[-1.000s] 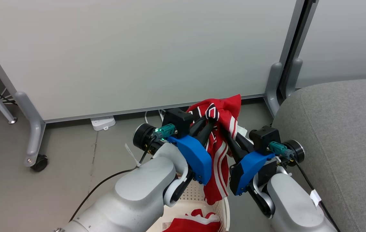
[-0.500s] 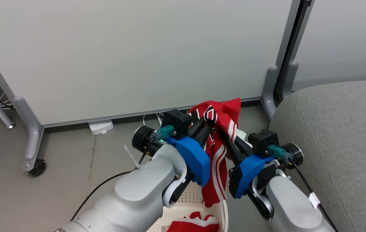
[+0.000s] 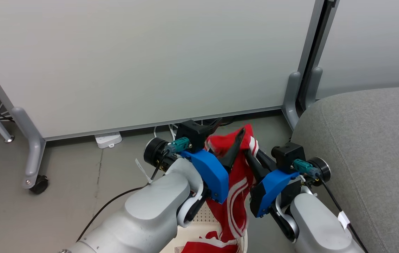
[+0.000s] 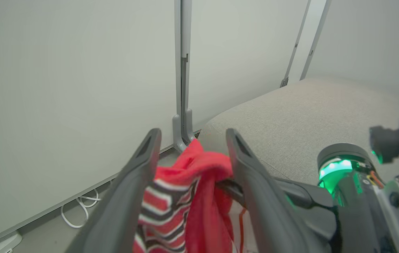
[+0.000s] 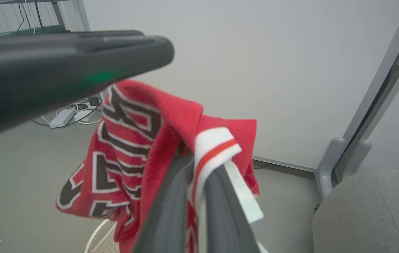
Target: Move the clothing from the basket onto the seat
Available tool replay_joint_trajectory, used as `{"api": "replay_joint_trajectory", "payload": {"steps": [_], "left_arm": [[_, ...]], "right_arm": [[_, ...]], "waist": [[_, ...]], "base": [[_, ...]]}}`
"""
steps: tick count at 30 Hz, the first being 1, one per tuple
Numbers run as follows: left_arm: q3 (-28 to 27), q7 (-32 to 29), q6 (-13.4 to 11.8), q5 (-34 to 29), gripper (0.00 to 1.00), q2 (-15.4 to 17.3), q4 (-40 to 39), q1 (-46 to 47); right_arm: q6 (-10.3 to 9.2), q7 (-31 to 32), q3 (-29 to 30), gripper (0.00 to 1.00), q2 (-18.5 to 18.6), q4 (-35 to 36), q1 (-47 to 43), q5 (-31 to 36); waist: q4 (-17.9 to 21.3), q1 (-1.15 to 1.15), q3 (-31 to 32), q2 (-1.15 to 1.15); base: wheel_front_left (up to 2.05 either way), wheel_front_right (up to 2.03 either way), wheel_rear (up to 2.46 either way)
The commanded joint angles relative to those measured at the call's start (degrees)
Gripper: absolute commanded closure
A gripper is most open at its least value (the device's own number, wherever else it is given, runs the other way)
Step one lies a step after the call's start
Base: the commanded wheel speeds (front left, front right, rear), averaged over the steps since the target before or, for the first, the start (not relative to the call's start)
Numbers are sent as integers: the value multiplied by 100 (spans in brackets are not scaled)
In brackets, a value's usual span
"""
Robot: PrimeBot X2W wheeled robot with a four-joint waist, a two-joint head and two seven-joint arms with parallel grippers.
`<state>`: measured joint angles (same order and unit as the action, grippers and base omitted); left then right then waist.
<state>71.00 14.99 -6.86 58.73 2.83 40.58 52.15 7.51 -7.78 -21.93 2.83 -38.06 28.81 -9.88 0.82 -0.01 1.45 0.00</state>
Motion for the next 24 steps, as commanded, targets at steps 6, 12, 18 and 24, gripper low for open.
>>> {"api": "replay_joint_trajectory", "payload": {"steps": [6, 12, 18, 24], "left_arm": [[-423, 26, 118, -450, 0, 92, -250, -323], [-1231, 23, 244, -1270, 0, 394, -880, -1155], [-2156, 23, 453, -2191, 0, 613, -1416, -2194], [-2858, 23, 668, -2819, 0, 653, -1628, -2938]], "right_arm": [[-4, -58, 126, 100, 10, 6, 53, 11], [-4, -79, 281, 100, 10, 31, 46, 112], [-4, -67, 389, 100, 9, 104, -9, 198], [-4, -37, 438, 100, 9, 147, -70, 236]], "waist": [[4, 1, -67, 0], [-25, 1, -140, 0], [-46, 1, -186, 0], [-42, 1, -208, 0]], "base": [[0, 0, 0], [0, 0, 0], [0, 0, 0], [0, 0, 0]]}}
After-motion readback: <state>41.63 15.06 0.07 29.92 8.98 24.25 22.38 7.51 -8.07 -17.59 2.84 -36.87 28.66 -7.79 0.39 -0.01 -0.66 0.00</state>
